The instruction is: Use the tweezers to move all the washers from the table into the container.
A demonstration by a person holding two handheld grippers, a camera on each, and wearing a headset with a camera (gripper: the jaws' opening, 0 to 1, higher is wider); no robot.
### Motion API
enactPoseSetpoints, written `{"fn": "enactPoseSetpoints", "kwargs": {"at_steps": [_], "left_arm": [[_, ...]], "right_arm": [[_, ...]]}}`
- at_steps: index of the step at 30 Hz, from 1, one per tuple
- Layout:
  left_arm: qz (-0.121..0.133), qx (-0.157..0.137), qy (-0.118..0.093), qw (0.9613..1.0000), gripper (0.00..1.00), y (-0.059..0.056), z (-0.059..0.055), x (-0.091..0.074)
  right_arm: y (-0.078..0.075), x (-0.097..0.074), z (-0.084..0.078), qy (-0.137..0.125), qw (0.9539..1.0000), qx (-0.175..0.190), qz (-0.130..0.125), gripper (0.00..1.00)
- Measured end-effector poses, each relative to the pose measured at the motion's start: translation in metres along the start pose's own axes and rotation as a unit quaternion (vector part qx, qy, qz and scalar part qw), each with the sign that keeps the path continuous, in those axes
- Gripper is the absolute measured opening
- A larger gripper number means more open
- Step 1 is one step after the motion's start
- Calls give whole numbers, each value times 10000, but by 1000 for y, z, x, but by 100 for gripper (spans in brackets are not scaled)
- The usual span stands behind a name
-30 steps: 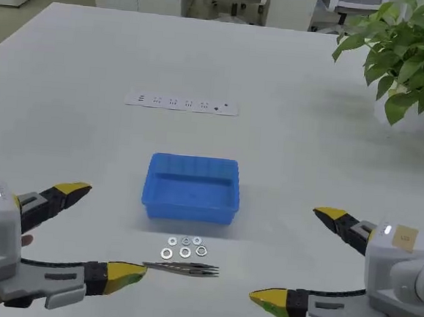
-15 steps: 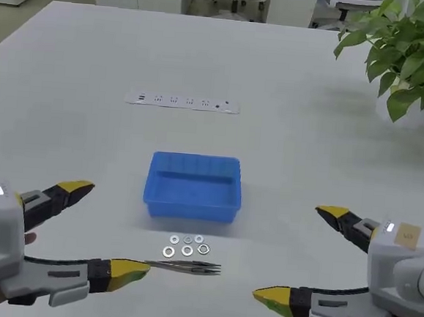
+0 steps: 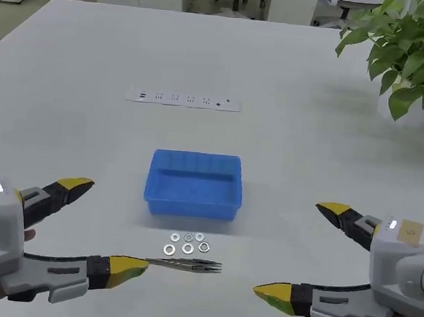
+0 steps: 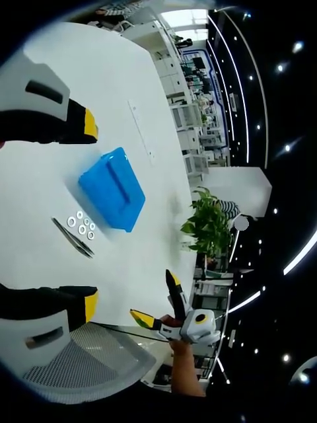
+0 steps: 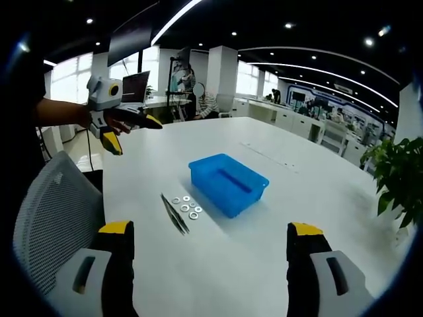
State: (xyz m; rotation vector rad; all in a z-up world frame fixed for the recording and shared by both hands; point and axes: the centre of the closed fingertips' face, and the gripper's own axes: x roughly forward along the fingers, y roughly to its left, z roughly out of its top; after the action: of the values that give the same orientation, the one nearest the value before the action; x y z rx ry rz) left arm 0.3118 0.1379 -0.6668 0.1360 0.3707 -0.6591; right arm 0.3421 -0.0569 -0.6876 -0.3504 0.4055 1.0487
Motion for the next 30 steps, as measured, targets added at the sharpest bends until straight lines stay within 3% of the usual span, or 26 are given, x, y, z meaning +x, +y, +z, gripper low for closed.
{"fn": "enactPoseSetpoints", "kwargs": {"at_steps": [30], "left_arm": [[-65,83,22,9999,94,1,2,3]], "right_arm": [[-3,-1,3,-23,10000,-45,23,95]]}}
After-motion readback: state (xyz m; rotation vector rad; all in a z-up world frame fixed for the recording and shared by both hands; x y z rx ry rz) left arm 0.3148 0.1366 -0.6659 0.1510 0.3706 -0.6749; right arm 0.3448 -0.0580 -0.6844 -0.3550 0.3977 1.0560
